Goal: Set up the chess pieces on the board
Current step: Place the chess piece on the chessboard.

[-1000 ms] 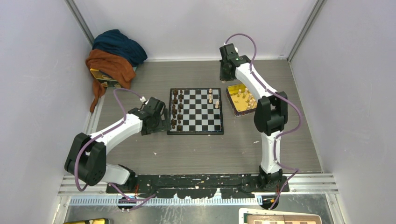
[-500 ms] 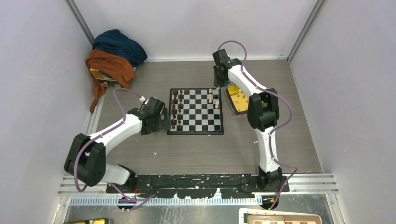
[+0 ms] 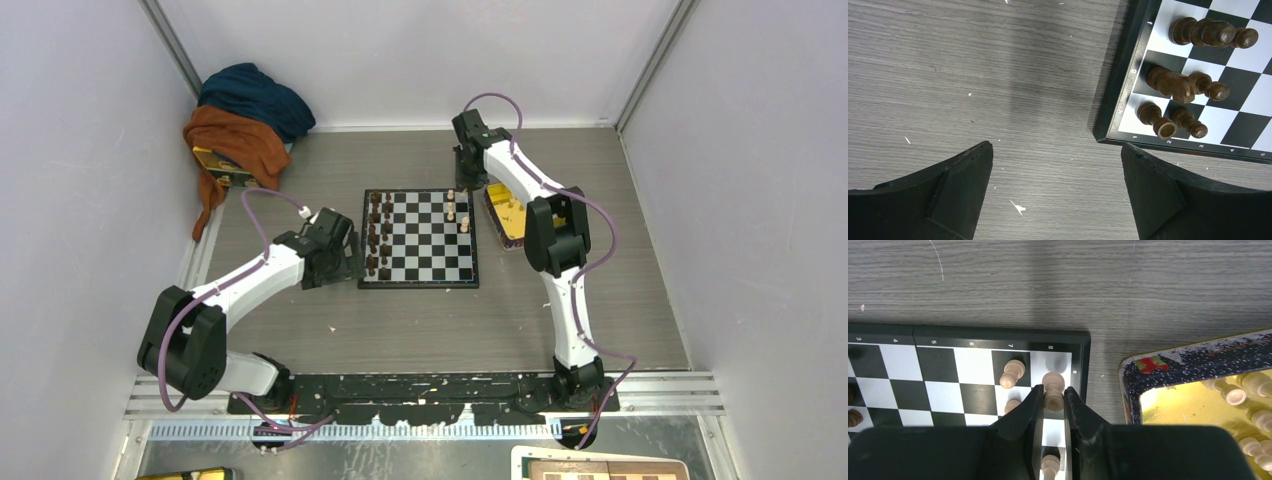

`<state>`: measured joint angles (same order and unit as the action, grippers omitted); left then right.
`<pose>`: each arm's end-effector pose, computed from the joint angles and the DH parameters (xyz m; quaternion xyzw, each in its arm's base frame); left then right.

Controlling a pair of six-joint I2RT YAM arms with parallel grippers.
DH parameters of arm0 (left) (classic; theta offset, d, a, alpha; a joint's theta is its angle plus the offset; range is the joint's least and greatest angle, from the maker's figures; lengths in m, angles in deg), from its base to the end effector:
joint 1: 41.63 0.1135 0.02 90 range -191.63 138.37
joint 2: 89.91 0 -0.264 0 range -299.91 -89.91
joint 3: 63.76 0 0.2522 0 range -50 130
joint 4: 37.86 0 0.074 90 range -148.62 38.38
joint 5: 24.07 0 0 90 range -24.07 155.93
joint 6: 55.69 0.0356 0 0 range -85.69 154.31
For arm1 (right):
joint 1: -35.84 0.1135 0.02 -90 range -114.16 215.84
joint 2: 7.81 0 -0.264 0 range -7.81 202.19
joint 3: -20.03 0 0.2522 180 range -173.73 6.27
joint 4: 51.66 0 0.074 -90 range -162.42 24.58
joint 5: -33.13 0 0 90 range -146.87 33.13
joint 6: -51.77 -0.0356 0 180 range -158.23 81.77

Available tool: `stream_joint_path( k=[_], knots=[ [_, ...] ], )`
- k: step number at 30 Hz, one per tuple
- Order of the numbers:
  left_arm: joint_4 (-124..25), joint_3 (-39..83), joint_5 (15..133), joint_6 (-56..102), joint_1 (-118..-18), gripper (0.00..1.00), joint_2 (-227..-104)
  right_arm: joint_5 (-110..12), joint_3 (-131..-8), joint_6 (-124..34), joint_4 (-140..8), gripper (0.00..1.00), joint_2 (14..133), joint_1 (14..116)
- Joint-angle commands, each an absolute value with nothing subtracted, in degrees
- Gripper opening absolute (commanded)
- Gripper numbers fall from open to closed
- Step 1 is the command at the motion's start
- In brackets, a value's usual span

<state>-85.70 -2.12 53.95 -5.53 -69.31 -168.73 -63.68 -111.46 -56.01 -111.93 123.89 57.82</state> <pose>0.2299 -0.1122 0.1994 -0.1253 0.9632 -0.0348 0.2354 0.4668 0.1839 0.2145 -0.0203 0.9652 0.0325 0.2587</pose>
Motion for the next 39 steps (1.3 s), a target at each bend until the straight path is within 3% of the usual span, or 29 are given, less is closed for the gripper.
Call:
stream_joint_path(
  k=[1, 27, 35, 39],
  knots=[
    [-84.75, -1.44, 52.5, -5.51, -69.23, 1.0, -166.91, -62.69, -114.55, -55.17, -112.07, 0.01, 124.2, 58.14],
    [-85.89, -2.4, 50.3, -5.73, -69.23, 1.0, -165.54, -61.99, -116.45, -55.13, -112.72, 0.02, 127.16, 58.43],
    [-86.21, -2.8, 49.97, -6.08, -69.23, 1.0, -164.6, -62.14, -115.24, -54.83, -112.19, 0.27, 126.29, 58.51],
    [-86.55, -2.63, 49.69, -6.04, -69.23, 1.0, -164.06, -62.08, -115.11, -54.62, -111.94, 0.35, 125.46, 58.44]
  ],
)
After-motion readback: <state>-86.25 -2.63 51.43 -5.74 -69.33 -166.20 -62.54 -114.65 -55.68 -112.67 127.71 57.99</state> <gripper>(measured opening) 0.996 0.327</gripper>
